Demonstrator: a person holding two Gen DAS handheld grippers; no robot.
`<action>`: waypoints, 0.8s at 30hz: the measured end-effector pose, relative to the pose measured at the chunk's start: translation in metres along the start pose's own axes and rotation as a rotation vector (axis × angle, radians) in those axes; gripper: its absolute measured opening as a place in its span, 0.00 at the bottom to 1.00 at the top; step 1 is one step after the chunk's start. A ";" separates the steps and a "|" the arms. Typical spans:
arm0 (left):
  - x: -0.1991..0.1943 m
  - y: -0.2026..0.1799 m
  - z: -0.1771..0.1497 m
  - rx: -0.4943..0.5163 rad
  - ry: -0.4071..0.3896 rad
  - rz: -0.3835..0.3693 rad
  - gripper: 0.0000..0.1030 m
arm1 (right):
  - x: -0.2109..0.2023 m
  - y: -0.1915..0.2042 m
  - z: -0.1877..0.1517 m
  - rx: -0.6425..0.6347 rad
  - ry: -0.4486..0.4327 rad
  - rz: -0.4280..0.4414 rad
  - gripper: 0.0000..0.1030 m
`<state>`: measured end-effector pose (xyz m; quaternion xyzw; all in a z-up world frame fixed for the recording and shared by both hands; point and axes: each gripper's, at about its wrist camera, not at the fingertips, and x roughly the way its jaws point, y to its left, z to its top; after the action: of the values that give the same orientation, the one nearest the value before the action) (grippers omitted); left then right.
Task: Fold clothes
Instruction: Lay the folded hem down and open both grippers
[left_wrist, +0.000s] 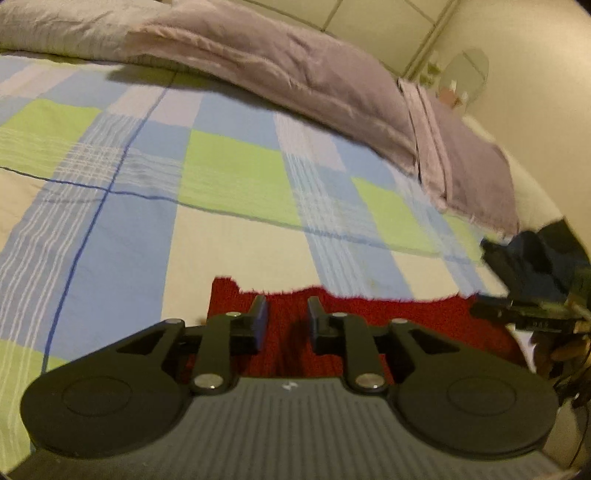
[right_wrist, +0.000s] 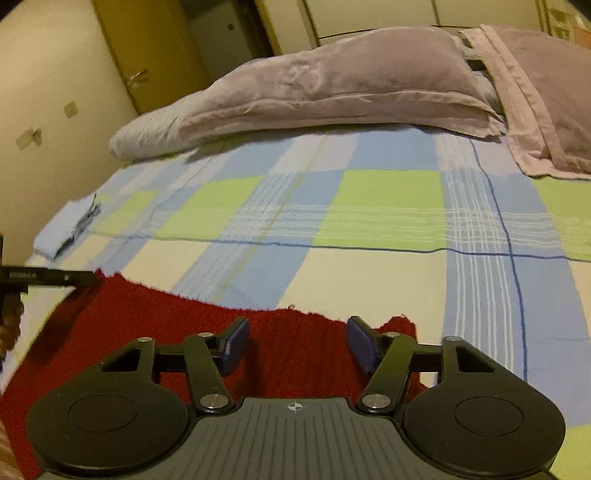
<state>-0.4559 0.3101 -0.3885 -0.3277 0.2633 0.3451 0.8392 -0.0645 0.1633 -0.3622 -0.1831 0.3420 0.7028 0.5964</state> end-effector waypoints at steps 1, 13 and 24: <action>0.000 -0.001 -0.002 0.013 -0.011 0.004 0.00 | 0.002 0.001 -0.002 -0.010 0.004 -0.020 0.05; -0.035 0.013 0.009 -0.061 -0.183 -0.050 0.00 | -0.026 -0.007 0.007 0.001 -0.152 -0.013 0.00; 0.013 -0.022 -0.008 0.170 0.018 0.143 0.01 | -0.003 -0.011 -0.006 0.078 -0.027 -0.019 0.01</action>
<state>-0.4332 0.2974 -0.3945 -0.2390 0.3219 0.3775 0.8347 -0.0541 0.1577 -0.3673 -0.1535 0.3594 0.6856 0.6141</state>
